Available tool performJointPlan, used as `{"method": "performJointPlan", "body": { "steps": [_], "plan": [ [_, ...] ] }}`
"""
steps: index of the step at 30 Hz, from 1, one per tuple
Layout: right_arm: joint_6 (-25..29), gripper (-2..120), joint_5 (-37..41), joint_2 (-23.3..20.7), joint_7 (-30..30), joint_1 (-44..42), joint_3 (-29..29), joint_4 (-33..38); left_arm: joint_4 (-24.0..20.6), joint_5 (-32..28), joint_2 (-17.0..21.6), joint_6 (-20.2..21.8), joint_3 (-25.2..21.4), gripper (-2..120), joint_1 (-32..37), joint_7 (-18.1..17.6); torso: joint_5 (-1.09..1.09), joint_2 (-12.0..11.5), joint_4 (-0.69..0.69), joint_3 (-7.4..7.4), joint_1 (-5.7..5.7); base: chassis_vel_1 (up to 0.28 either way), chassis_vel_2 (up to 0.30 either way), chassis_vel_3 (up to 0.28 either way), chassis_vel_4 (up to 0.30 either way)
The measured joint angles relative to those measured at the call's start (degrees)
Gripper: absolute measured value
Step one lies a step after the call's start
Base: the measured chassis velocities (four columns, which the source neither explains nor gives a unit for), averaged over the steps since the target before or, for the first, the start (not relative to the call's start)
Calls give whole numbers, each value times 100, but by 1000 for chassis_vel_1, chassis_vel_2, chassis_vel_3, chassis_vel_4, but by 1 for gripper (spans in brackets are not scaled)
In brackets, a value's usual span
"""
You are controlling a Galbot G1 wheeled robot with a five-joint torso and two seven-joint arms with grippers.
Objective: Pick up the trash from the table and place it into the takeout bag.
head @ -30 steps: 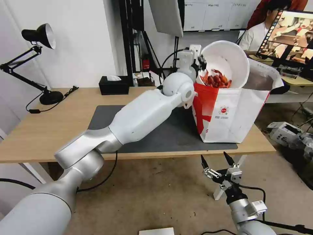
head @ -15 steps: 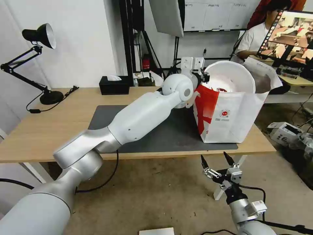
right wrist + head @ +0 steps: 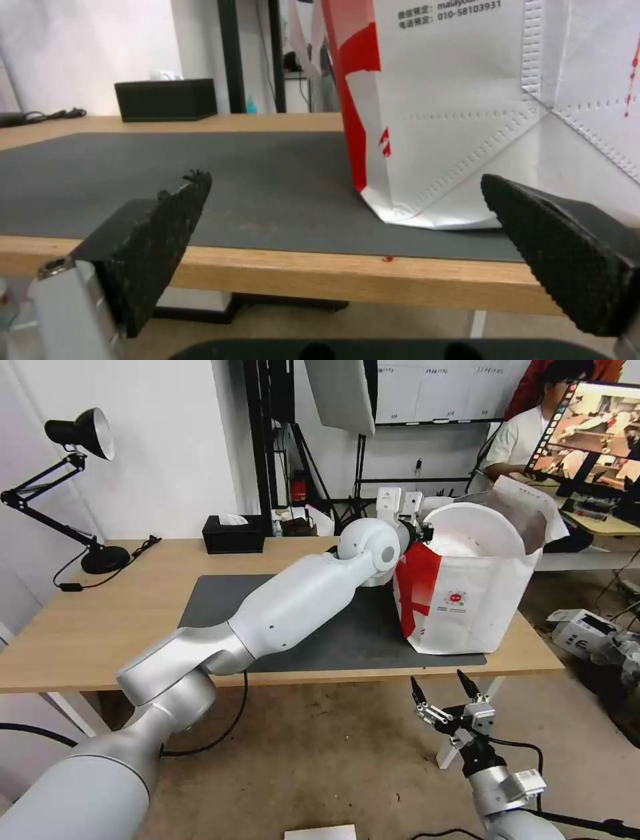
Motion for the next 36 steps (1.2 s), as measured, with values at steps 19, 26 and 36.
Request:
{"method": "performJointPlan", "body": {
  "steps": [19,26,36],
  "plan": [
    [0,100,0,0,0,0,0,0,-314,-124,149,183,-17,61,16,-39,0,0,-3,0,0,0,0,0,0],
    [0,100,0,0,-1,1,0,0,-1372,-330,957,-255,-208,83,108,-257,-3,0,3,0,0,0,0,0,0],
    [0,100,0,0,0,0,0,0,-2782,-258,2185,-984,-863,100,814,-674,-2,0,-1,0,0,0,0,0,0]
  ]
}}
